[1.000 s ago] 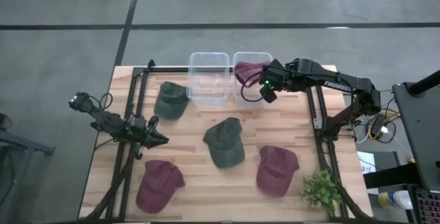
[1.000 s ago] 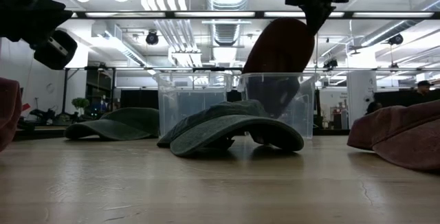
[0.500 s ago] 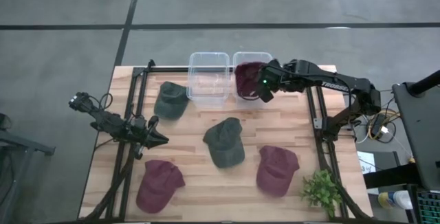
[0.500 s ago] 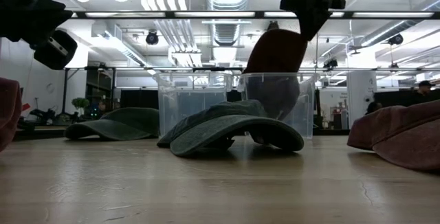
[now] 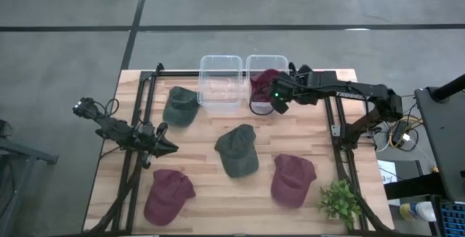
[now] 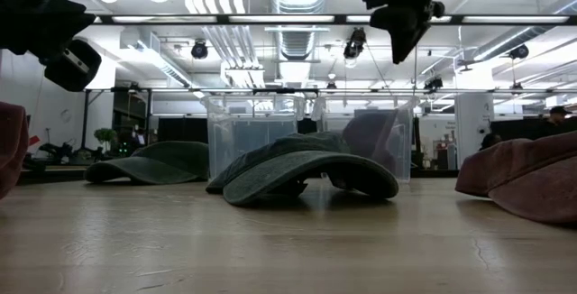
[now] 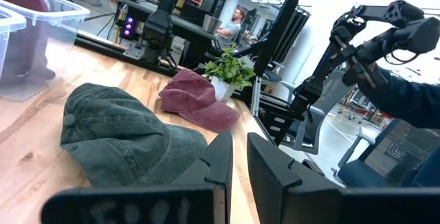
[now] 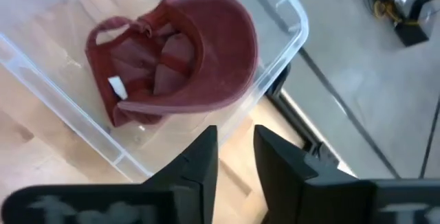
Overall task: Pick & Place hat
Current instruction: Put the right red cap into the right transparent bin
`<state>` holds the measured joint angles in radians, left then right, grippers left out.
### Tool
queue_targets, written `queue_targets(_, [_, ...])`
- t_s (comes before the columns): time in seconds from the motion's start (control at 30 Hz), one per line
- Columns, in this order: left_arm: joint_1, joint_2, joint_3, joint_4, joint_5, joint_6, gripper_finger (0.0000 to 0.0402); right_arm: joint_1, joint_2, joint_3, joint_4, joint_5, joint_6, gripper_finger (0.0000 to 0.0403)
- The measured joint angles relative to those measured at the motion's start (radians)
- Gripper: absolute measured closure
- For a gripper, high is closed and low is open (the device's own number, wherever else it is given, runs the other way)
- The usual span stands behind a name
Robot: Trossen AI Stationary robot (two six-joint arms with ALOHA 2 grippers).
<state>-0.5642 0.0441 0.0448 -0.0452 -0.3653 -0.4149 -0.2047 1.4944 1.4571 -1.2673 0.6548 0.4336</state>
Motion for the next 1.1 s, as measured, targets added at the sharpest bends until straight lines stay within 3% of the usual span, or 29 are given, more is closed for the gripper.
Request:
queue_targets(0.2, [0.000, 0.000, 0.000, 0.000, 0.000, 0.000, 0.0362, 0.004, 0.000, 0.070, -0.007, 0.058, -0.046, 0.0348])
queue_targets(0.33, [0.000, 0.000, 0.000, 0.000, 0.000, 0.000, 0.0362, 0.037, -0.005, 0.168, -0.068, 0.023, -0.063, 0.0365])
queue_targets(0.4, [0.000, 0.000, 0.000, 0.000, 0.000, 0.000, 0.0362, 0.073, -0.009, 0.222, -0.143, -0.062, -0.090, 0.0374])
queue_targets(0.53, [0.000, 0.003, 0.000, 0.000, 0.000, 0.016, 0.0362, 0.171, -0.012, 0.316, -0.309, -0.339, -0.067, 0.0391])
queue_targets(0.67, [0.000, 0.009, 0.000, 0.000, 0.000, 0.048, 0.0362, 0.316, -0.043, 0.335, -0.271, -0.593, -0.018, 0.0394])
queue_targets(1.1, [0.000, 0.012, 0.000, 0.003, -0.003, 0.046, 0.0362, 0.799, -0.013, 0.234, -0.180, -0.554, 0.438, 0.0394])
